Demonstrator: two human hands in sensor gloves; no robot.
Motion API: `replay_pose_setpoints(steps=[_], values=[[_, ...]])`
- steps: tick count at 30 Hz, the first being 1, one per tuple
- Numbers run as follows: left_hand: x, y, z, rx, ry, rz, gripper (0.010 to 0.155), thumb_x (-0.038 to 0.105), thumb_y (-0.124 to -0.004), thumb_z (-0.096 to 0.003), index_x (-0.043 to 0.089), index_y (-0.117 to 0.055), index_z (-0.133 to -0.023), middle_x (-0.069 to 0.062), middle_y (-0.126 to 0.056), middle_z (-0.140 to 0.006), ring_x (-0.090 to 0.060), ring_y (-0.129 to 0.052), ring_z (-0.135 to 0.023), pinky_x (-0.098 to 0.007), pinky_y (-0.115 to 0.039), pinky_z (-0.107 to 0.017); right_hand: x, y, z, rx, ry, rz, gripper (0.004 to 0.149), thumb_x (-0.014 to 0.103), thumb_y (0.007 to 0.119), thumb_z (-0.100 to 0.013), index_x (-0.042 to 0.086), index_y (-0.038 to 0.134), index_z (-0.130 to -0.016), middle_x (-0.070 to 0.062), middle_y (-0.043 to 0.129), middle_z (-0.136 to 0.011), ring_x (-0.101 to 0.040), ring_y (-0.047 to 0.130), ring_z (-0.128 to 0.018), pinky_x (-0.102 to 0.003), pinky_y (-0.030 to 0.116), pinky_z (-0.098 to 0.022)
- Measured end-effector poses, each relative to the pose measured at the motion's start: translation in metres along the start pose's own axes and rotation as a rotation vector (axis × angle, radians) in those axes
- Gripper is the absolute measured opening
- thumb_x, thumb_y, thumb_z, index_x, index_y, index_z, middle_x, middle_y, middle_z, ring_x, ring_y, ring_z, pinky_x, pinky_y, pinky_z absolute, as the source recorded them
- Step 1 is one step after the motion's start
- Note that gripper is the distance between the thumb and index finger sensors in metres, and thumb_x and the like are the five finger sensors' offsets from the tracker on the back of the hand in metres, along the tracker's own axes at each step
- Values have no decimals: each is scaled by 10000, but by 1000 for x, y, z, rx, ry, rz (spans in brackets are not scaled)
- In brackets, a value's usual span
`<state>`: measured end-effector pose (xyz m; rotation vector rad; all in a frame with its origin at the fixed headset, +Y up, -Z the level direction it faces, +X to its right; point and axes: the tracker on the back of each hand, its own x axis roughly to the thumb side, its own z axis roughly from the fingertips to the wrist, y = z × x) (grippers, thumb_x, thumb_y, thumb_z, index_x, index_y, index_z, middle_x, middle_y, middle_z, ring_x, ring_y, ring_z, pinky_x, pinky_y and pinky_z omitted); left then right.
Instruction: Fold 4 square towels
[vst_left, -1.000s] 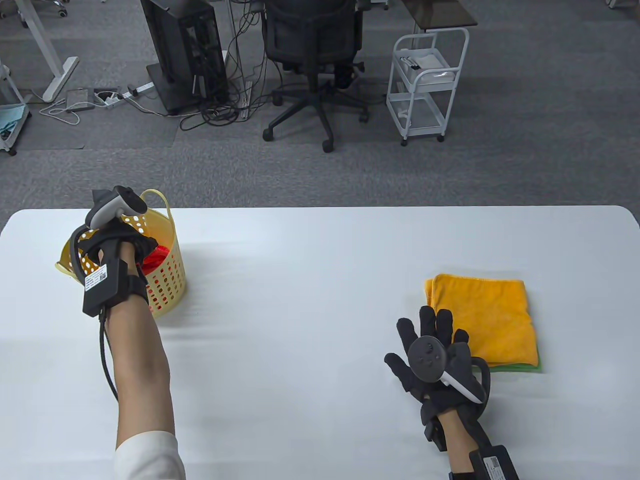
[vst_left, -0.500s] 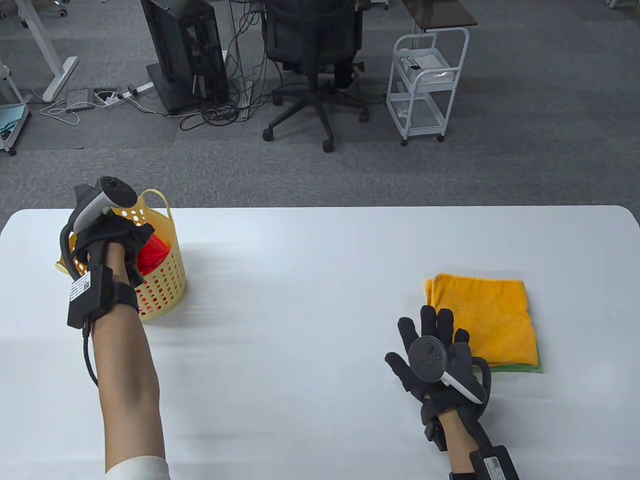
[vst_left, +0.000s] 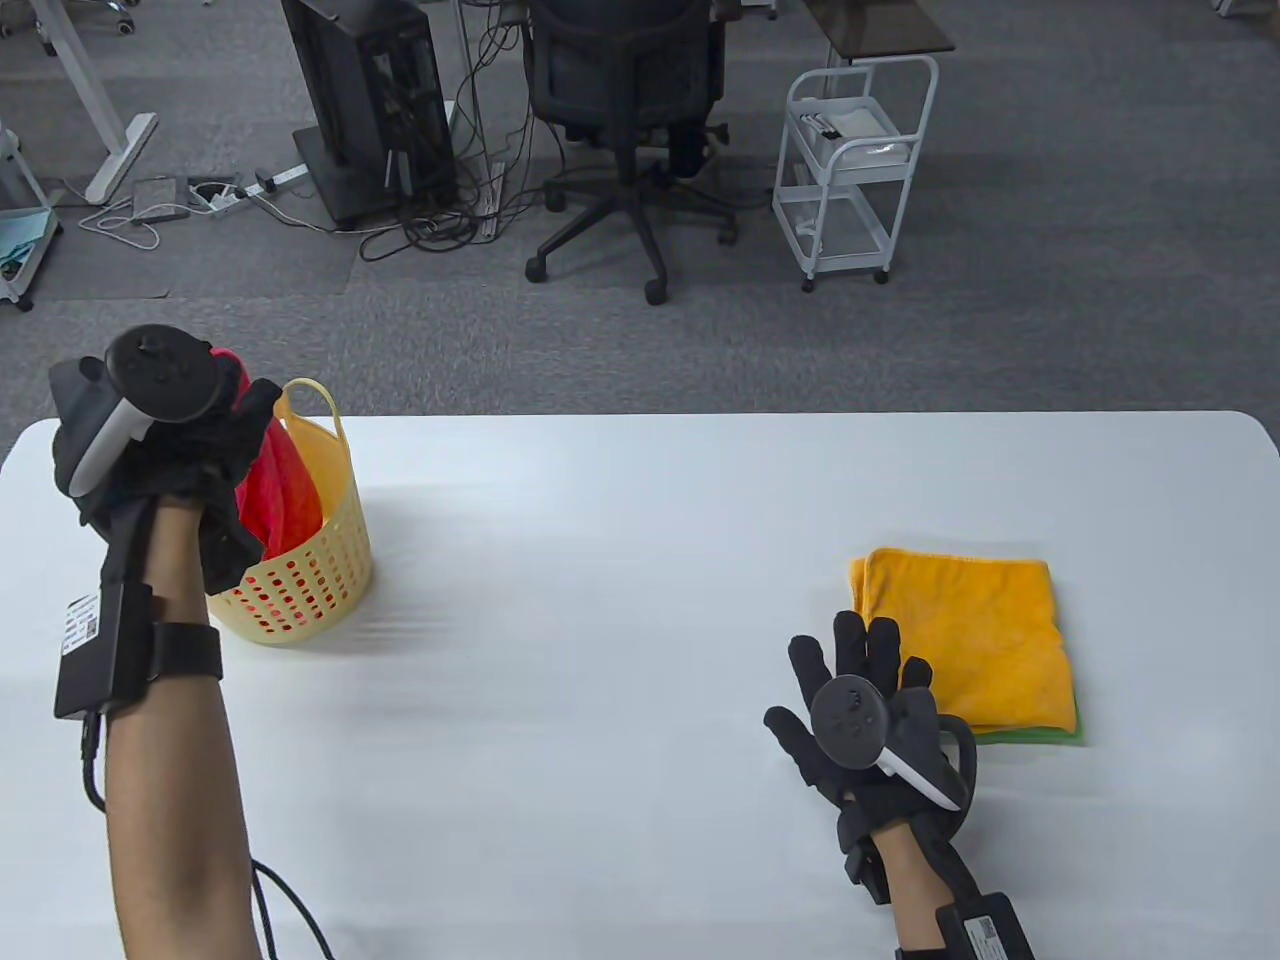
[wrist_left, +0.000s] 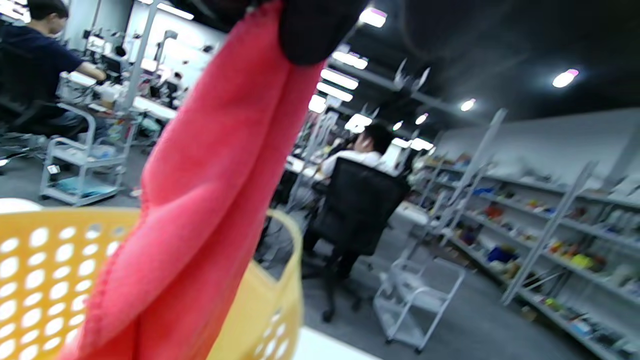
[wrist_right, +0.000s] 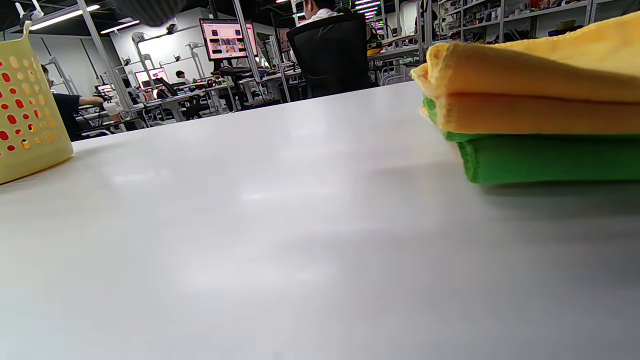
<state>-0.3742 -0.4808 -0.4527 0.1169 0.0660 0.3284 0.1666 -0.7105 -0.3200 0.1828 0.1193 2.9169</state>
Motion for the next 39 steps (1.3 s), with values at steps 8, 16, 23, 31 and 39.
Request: replay_pose_setpoints(steps=[8, 16, 23, 31, 39], values=[[32, 38, 28, 137, -212, 163, 710, 520, -562, -627, 113, -424, -1192, -120, -201, -1299, -494, -224, -1119, -711, -141, -775, 3, 0, 2, -10, -10, 2, 775, 576, 631, -620, 161, 309, -1190, -243, 44, -1226, -499, -23, -1046, -724, 135, -682], [71, 55, 53, 192, -437, 283, 696, 516, -553, -634, 148, -398, -1204, -88, -173, -1305, -491, -247, -1126, -710, -181, -790, 3, 0, 2, -20, -8, -4, 773, 574, 631, -621, 162, 309, -1190, -244, 43, -1225, -500, -22, -1046, -724, 138, -683], [108, 69, 71, 208, -604, 380, 692, 518, -551, -636, 160, -400, -1208, -78, -180, -1309, -489, -252, -1134, -709, -197, -796, 4, 0, 4, -29, -10, -9, 773, 573, 631, -621, 162, 308, -1190, -244, 42, -1225, -499, -23, -1045, -724, 138, -682], [147, 77, 65, 185, -721, 548, 682, 520, -551, -636, 165, -430, -1206, -78, -220, -1315, -489, -287, -1140, -712, -229, -799, 3, -2, 6, -34, -10, -11, 776, 575, 632, -619, 163, 305, -1190, -242, 38, -1223, -498, -30, -1043, -723, 133, -681], [179, 68, 51, 160, -721, 536, 689, 527, -549, -635, 157, -437, -1206, -92, -234, -1314, -494, -291, -1137, -713, -238, -797, 3, -3, 7, -29, -14, -9, 780, 579, 631, -619, 162, 301, -1191, -244, 30, -1222, -499, -37, -1039, -722, 129, -680]])
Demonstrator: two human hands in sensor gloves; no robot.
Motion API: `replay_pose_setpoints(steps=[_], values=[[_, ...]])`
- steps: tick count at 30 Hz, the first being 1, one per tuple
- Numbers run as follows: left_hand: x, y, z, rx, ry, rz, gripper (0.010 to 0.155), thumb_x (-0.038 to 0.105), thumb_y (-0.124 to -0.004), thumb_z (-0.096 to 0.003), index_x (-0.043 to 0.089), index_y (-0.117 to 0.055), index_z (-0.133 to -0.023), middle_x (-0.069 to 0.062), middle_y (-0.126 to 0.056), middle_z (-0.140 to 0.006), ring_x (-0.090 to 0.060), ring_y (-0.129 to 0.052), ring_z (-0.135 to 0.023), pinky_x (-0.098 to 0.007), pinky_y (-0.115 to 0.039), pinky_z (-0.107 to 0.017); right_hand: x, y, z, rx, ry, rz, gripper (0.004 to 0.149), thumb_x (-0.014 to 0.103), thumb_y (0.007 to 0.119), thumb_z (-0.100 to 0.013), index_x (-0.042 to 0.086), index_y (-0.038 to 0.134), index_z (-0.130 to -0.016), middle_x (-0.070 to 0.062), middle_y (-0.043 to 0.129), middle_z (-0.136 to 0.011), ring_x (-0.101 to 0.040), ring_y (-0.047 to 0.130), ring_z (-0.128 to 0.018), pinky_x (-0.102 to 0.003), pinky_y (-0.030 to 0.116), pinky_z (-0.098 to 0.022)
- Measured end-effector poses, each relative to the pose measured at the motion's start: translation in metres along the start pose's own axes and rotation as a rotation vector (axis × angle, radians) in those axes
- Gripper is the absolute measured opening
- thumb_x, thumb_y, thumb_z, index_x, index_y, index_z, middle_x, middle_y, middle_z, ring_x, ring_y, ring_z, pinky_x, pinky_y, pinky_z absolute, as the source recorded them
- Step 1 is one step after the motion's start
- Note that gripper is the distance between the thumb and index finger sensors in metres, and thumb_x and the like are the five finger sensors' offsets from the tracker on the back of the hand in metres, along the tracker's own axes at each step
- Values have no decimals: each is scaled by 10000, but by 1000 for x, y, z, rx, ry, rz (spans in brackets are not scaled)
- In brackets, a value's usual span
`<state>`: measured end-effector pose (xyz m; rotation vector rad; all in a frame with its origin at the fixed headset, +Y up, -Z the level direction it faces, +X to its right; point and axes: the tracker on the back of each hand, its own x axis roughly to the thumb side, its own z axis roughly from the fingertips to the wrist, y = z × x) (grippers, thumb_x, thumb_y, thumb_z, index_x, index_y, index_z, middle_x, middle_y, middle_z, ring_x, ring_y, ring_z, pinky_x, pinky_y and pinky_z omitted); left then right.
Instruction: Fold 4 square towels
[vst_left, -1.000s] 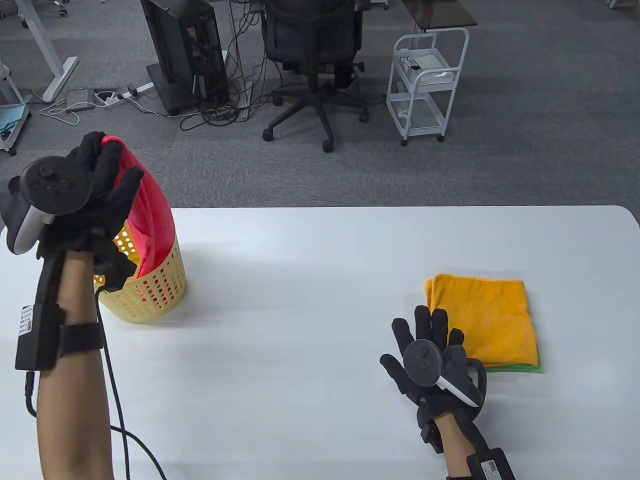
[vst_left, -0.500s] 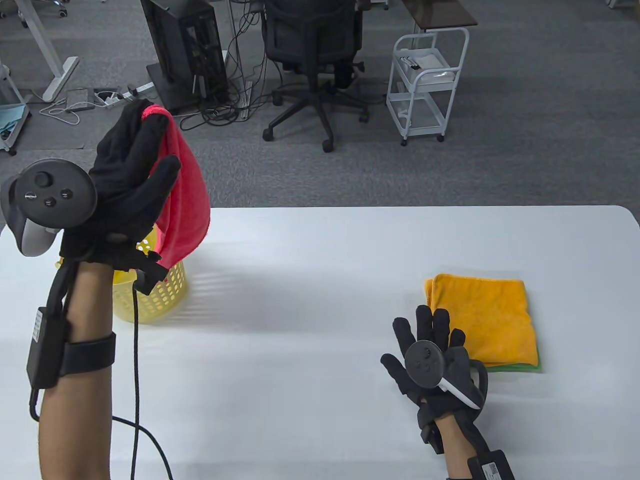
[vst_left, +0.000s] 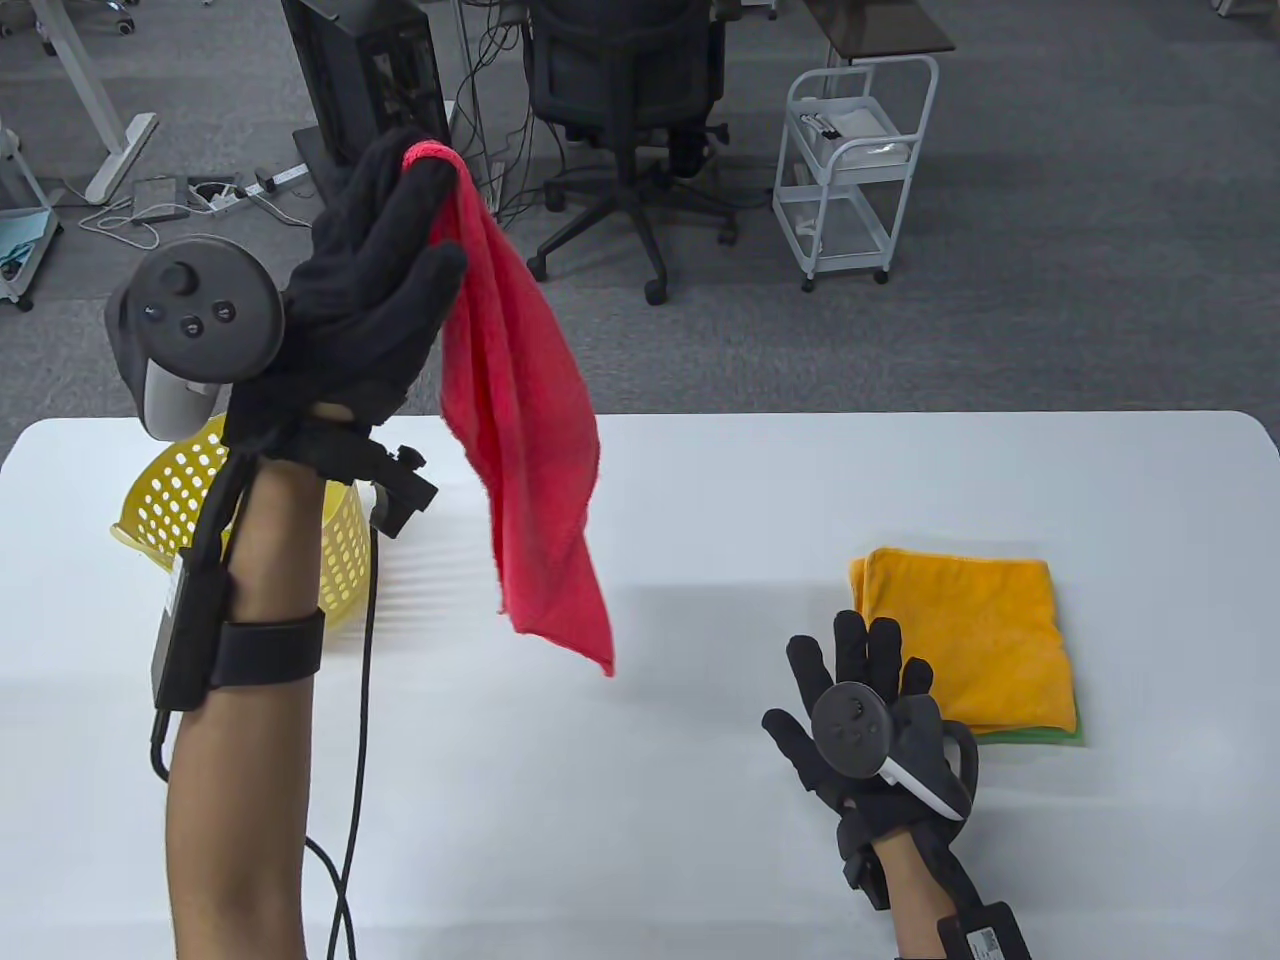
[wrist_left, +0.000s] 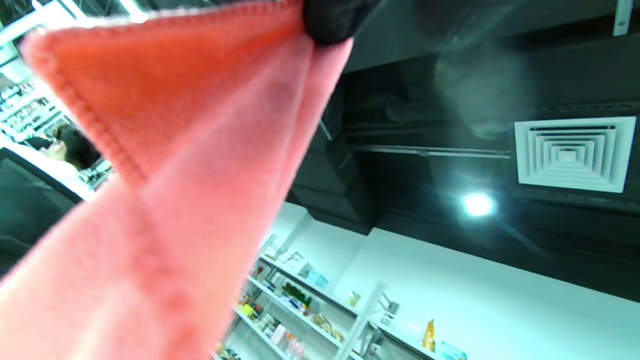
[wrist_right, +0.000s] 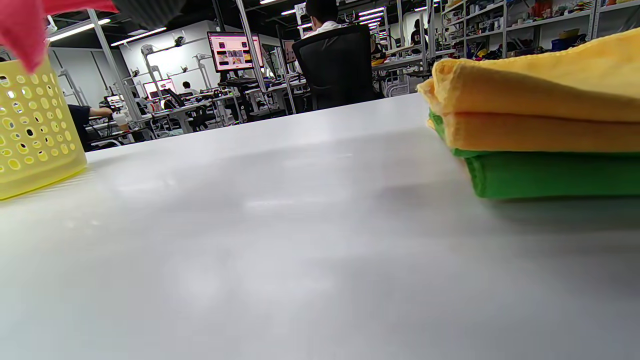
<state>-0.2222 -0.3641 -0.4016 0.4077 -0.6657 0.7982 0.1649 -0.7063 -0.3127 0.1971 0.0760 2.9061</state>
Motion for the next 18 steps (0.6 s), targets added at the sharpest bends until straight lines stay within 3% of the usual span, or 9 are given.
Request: replay_pose_setpoints(steps=[9, 18], values=[[-10, -46, 10, -139, -6, -68, 692, 529, -560, -632, 141, -473, -1198, -110, -271, -1312, -491, -314, -1134, -711, -251, -796, 0, -1, 1, 0, -4, -2, 780, 579, 631, -619, 163, 301, -1190, -243, 29, -1221, -497, -37, -1040, -723, 128, -679], [-45, -61, 36, -222, 87, -150, 689, 532, -567, -629, 131, -518, -1186, -121, -319, -1308, -495, -322, -1131, -710, -258, -794, 1, -1, 1, 15, -9, -1, 778, 576, 631, -620, 162, 303, -1191, -243, 29, -1221, -499, -37, -1039, -723, 128, -679]])
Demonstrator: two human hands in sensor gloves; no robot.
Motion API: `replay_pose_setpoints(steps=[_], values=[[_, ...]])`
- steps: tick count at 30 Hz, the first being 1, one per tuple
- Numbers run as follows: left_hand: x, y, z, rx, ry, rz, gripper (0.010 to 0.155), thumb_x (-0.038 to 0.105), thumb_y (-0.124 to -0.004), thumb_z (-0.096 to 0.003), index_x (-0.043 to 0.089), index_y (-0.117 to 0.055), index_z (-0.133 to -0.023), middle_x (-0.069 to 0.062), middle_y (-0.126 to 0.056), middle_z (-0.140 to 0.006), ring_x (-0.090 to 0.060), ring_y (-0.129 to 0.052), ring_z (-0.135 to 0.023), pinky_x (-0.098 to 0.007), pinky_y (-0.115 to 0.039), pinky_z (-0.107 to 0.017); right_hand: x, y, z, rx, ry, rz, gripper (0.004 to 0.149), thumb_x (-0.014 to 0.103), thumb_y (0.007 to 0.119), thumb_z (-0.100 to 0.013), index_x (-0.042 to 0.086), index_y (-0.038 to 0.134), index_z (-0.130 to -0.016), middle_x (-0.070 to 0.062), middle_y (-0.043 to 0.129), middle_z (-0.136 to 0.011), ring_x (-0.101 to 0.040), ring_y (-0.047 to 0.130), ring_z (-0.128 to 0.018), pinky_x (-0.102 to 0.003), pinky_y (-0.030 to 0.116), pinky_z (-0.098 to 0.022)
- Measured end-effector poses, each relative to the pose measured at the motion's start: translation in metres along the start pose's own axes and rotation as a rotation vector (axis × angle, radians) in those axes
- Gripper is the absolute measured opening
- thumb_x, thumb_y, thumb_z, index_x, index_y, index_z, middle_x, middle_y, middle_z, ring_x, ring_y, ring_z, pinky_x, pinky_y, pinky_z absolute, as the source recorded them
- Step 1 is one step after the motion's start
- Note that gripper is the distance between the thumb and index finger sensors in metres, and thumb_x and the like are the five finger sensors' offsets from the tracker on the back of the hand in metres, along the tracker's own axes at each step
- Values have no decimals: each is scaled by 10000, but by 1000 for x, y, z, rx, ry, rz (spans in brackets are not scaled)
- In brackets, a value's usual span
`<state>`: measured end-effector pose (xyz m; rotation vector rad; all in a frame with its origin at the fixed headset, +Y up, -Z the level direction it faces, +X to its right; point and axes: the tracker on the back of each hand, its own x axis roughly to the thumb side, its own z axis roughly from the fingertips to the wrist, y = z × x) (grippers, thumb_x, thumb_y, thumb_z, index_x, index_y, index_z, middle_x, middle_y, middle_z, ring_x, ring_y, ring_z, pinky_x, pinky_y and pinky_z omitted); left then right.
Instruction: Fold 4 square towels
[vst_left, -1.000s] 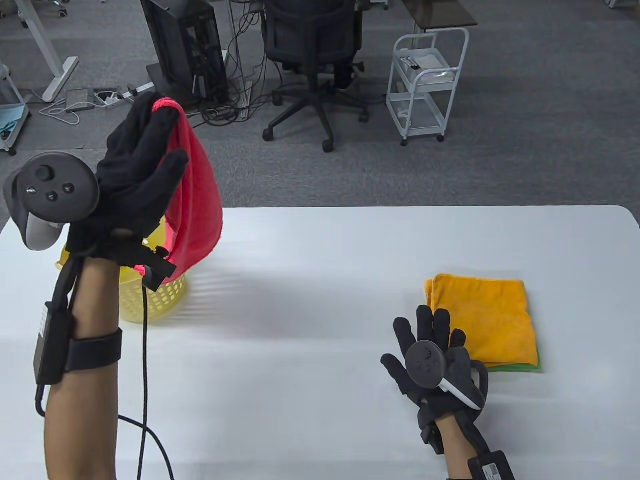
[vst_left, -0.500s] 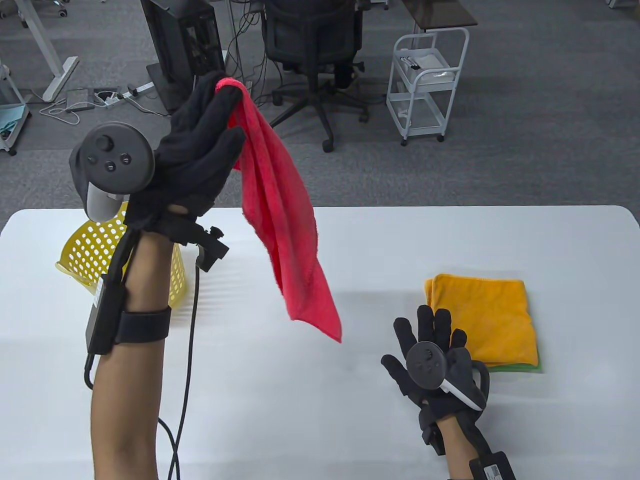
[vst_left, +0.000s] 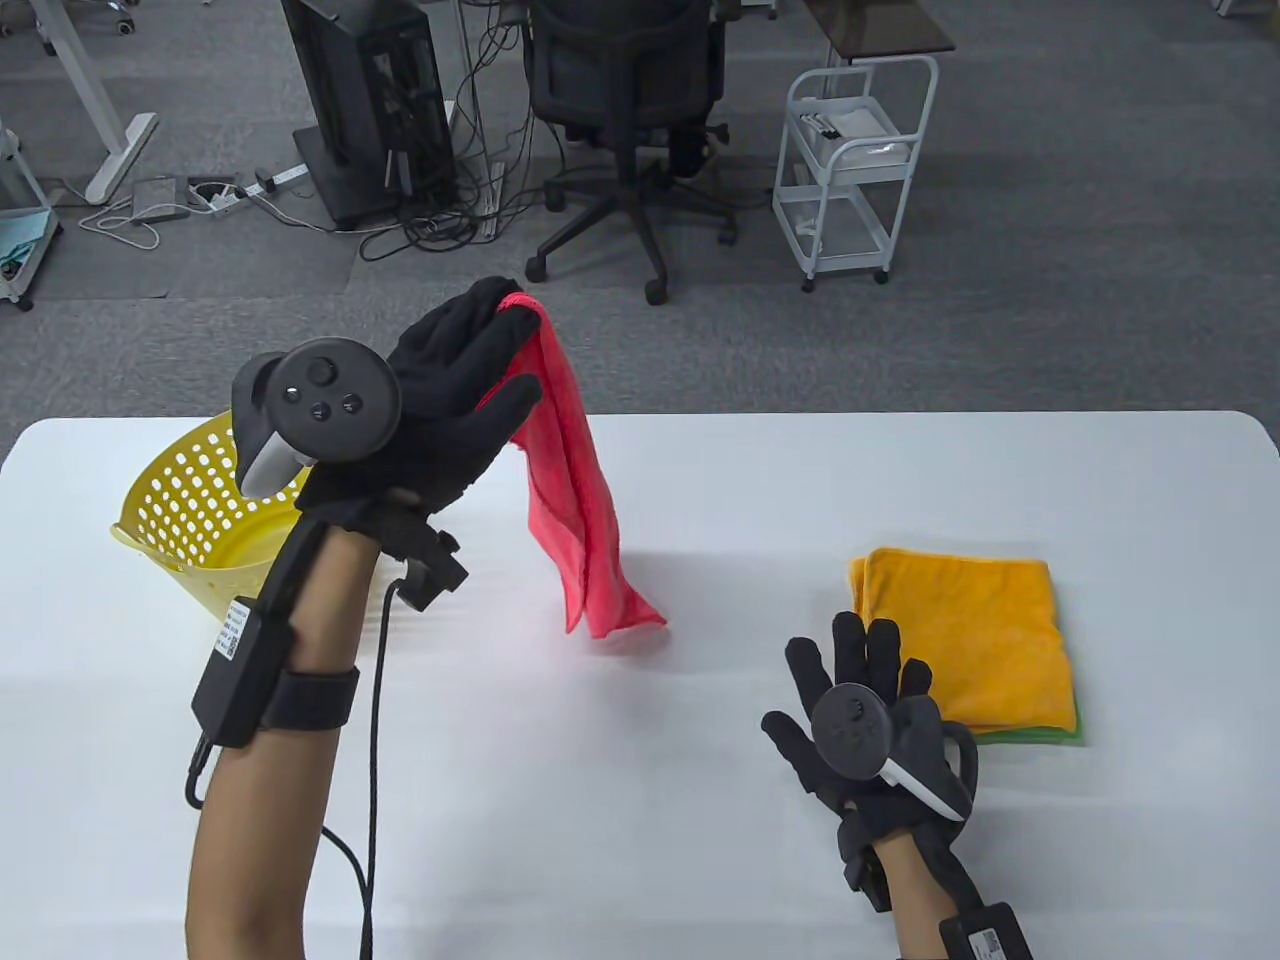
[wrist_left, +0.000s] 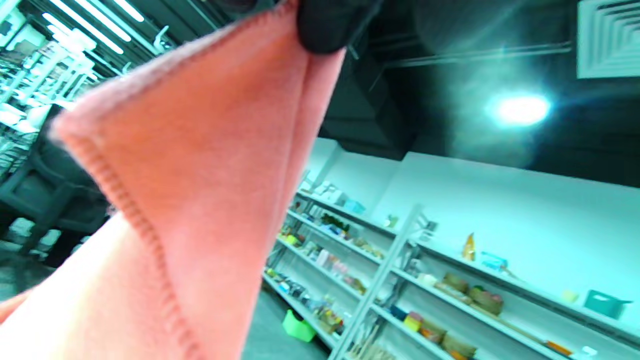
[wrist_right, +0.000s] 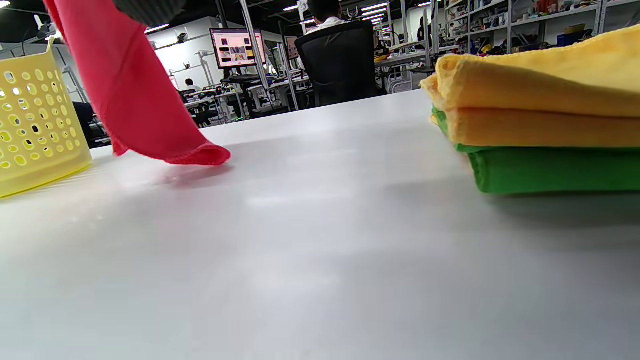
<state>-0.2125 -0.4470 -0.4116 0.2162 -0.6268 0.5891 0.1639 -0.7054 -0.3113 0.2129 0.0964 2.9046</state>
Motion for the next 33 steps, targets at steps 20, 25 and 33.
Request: replay_pose_setpoints(steps=[20, 25, 33], values=[[-52, -160, 42, -393, 65, 18, 661, 519, -586, -620, 105, -641, -1132, -153, -464, -1273, -506, -378, -1110, -705, -280, -784, 4, 0, 0, 26, -2, 7, 775, 574, 631, -622, 162, 302, -1190, -243, 32, -1221, -498, -32, -1041, -722, 130, -680], [-53, -205, 50, -511, 54, -41, 659, 521, -585, -618, 110, -636, -1132, -153, -464, -1270, -506, -378, -1109, -703, -278, -784, 4, 0, -1, 27, -2, 6, 772, 572, 631, -622, 164, 305, -1190, -241, 32, -1222, -499, -30, -1043, -723, 131, -680], [-63, -253, 60, -626, 69, -111, 655, 514, -582, -614, 110, -624, -1128, -155, -445, -1265, -498, -365, -1104, -696, -269, -783, 4, 0, 0, 33, -1, 4, 769, 571, 632, -622, 167, 307, -1190, -245, 33, -1221, -501, -28, -1043, -723, 131, -681]])
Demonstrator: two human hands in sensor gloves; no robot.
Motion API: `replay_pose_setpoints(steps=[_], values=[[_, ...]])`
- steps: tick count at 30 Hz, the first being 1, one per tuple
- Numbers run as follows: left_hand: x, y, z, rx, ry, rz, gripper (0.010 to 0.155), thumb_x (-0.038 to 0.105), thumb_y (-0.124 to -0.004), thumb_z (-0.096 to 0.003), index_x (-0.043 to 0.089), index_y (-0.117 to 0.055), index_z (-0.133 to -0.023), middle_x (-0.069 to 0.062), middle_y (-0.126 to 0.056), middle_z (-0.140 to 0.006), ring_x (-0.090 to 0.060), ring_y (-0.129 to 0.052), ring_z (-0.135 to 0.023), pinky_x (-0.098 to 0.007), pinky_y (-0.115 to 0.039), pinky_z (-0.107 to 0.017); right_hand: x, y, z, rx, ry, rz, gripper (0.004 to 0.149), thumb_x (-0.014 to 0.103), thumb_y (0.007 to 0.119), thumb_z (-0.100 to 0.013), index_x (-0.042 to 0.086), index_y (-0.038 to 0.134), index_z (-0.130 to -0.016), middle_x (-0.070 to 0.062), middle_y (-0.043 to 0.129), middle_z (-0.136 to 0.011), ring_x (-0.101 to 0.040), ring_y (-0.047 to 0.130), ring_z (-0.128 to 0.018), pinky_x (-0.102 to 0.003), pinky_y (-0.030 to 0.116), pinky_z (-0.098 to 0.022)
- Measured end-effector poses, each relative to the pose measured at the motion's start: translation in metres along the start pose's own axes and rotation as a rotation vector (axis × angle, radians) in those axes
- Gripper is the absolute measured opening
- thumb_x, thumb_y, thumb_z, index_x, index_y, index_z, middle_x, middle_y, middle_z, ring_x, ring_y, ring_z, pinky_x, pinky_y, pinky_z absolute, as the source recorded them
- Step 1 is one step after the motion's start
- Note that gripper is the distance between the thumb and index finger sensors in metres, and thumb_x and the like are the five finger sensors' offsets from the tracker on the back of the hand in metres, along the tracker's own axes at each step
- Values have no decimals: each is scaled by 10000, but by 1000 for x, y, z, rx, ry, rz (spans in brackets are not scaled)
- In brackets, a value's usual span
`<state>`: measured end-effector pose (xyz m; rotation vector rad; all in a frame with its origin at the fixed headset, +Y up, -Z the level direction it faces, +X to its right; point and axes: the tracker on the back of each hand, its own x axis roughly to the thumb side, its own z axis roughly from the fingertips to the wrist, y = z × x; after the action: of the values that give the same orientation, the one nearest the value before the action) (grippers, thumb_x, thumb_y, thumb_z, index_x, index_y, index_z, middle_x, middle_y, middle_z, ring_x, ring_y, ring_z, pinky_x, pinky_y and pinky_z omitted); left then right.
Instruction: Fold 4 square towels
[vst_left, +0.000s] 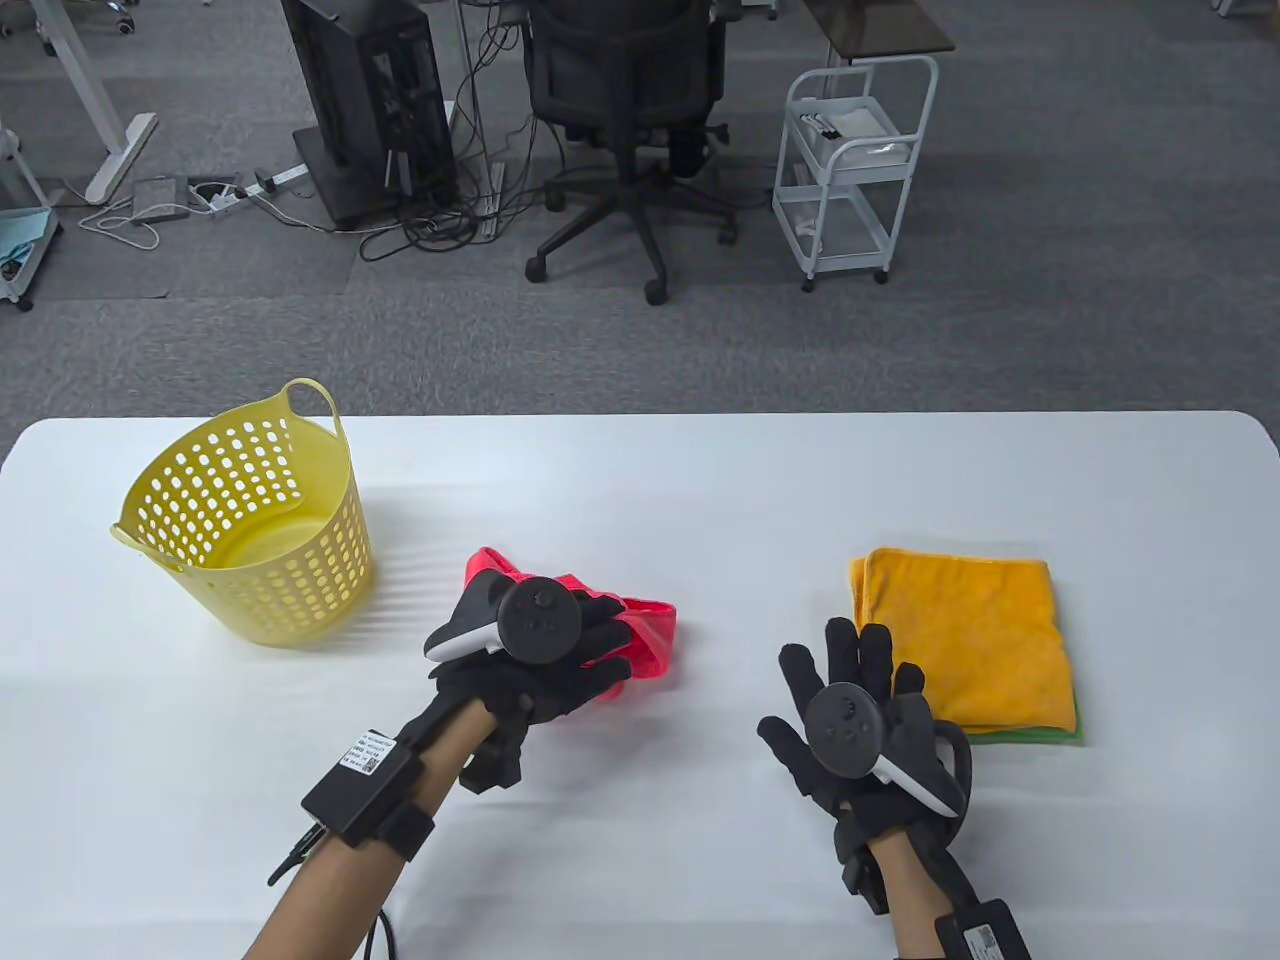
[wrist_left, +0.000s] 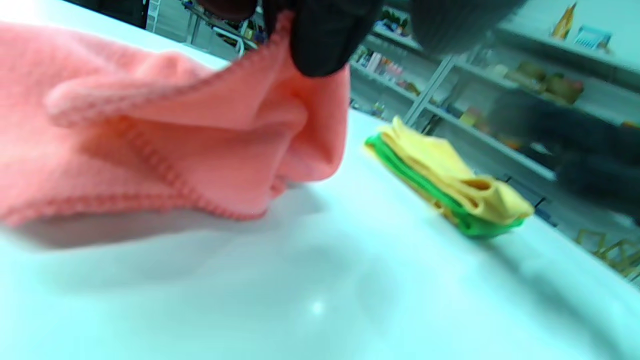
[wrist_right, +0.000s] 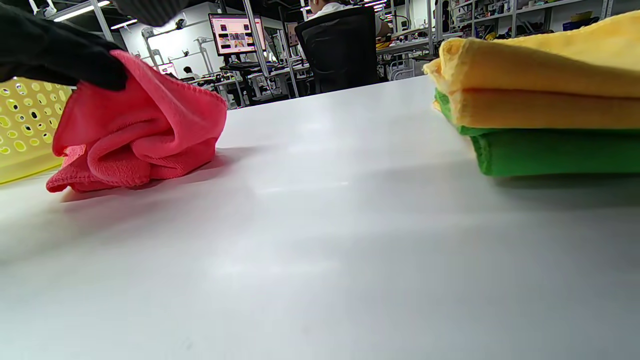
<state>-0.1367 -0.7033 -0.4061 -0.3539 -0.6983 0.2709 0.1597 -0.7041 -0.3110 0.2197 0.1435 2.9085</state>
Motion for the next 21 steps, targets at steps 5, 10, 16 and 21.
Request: replay_pose_setpoints(steps=[5, 10, 16, 21], values=[[-8, -6, 1, 0, 19, -44, 613, 519, -583, -611, 186, -648, -1122, -108, -427, -1272, -490, -380, -1101, -690, -277, -783, 0, 1, -1, 13, 1, 9, 765, 566, 632, -624, 166, 308, -1190, -246, 34, -1221, -501, -26, -1043, -722, 133, -681], [-13, 11, 18, 66, -44, 59, 557, 543, -591, -607, 296, -712, -1092, -189, -364, -1278, -514, -332, -1102, -703, -248, -777, 0, 1, -1, 18, 3, 9, 767, 566, 633, -624, 164, 307, -1190, -247, 35, -1221, -502, -25, -1043, -722, 133, -681], [-21, 22, 41, 178, -82, 129, 573, 548, -654, -597, 268, -710, -1093, -191, -442, -1266, -516, -371, -1103, -705, -274, -778, 0, 1, -1, 17, 7, 6, 765, 566, 632, -625, 165, 309, -1190, -249, 36, -1221, -503, -22, -1044, -722, 134, -682], [-36, 10, 44, 141, 4, -9, 628, 500, -767, -569, 213, -653, -1116, -153, -585, -1212, -489, -465, -1082, -691, -312, -785, 0, 1, -2, 17, 4, 6, 766, 566, 633, -624, 165, 309, -1190, -249, 36, -1222, -503, -20, -1045, -723, 135, -682]])
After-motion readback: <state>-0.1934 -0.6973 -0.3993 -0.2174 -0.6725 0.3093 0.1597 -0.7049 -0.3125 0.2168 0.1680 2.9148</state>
